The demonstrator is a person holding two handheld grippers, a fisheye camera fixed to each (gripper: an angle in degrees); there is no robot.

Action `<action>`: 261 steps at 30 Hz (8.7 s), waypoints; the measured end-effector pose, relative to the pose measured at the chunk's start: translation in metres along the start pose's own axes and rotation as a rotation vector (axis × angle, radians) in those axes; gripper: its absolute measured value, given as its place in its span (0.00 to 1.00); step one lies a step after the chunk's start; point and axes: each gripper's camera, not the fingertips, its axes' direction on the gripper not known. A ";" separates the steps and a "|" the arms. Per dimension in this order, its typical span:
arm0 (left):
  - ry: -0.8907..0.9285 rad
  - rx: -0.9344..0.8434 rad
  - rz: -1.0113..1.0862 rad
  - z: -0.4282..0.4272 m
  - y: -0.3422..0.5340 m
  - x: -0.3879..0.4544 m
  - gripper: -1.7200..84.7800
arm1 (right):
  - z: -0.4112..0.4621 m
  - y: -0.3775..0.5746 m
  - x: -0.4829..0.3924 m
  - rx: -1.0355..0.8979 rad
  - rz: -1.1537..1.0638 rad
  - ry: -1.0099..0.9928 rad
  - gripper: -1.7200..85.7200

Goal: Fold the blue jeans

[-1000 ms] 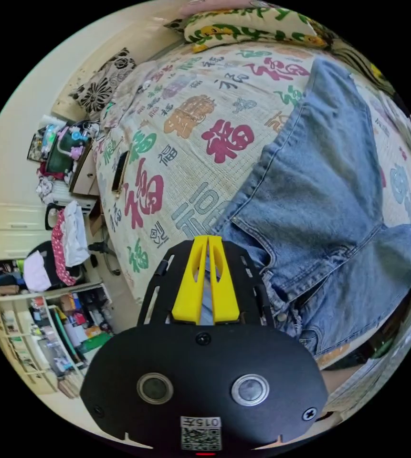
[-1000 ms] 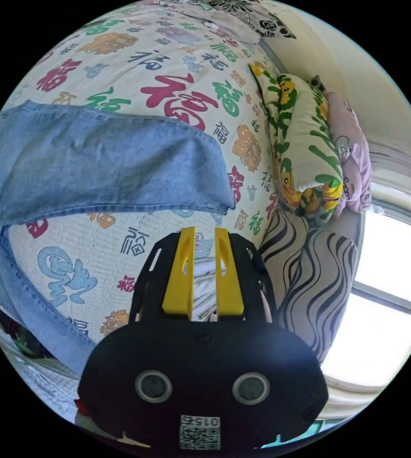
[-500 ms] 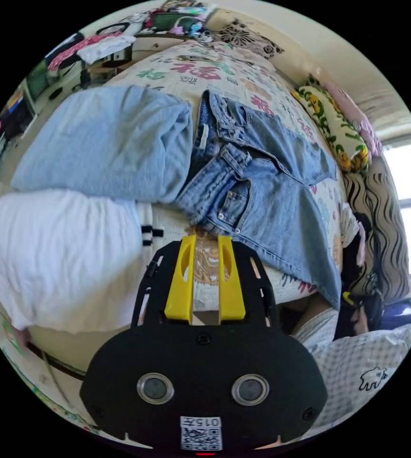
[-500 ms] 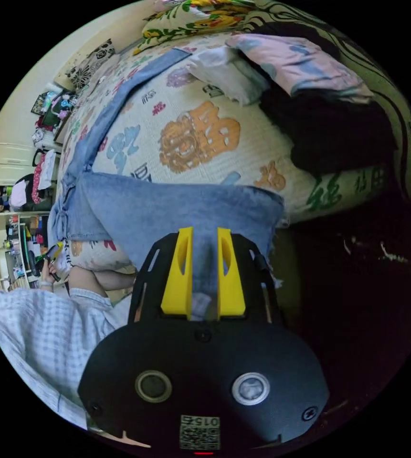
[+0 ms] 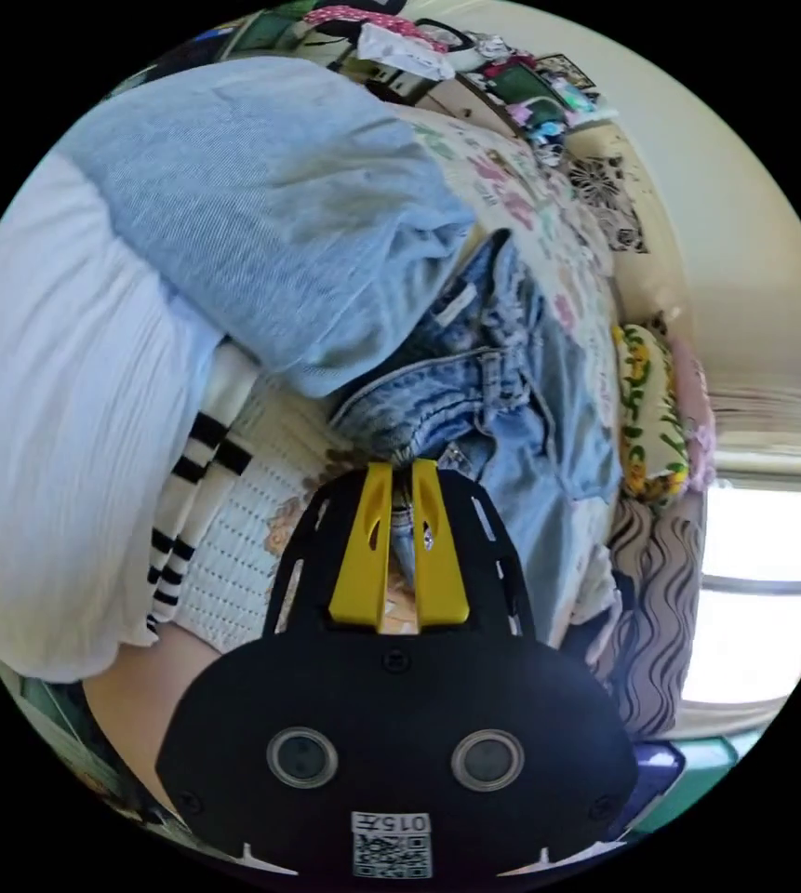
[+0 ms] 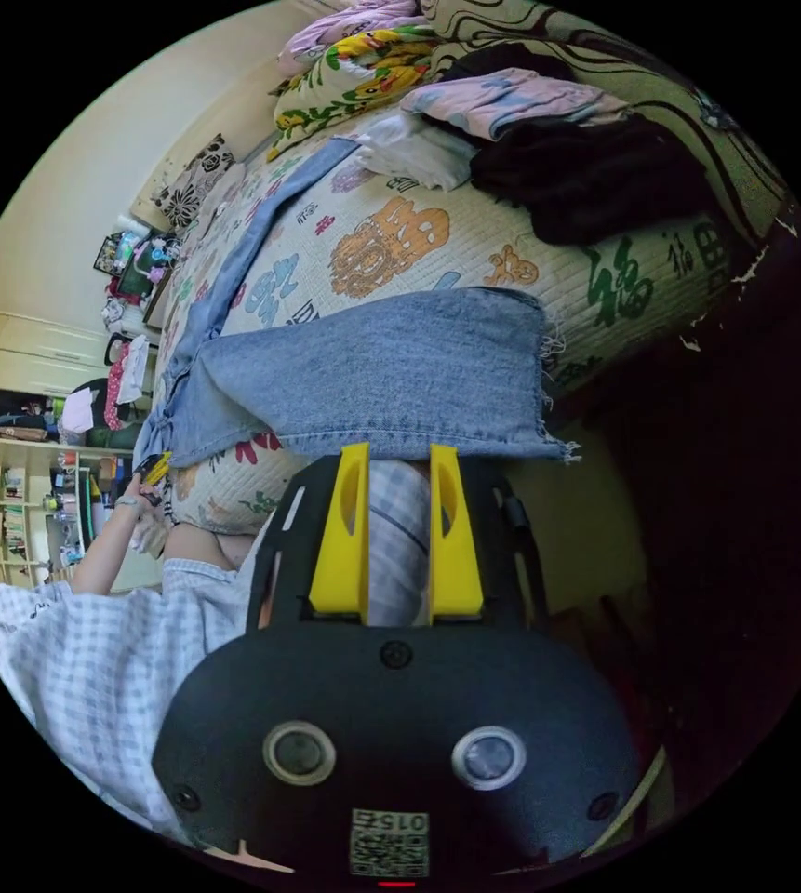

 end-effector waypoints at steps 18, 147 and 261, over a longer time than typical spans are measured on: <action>-0.009 0.182 0.383 -0.200 0.044 -0.027 0.02 | -0.011 0.022 0.157 0.167 0.559 -0.604 0.19; 0.061 0.119 0.209 -0.296 0.124 -0.221 0.11 | 0.357 -0.225 -0.061 -0.014 0.166 -0.195 0.12; -0.666 -0.603 1.152 0.777 -0.328 0.436 0.09 | 0.620 -0.989 -0.681 -0.577 -1.209 0.680 0.09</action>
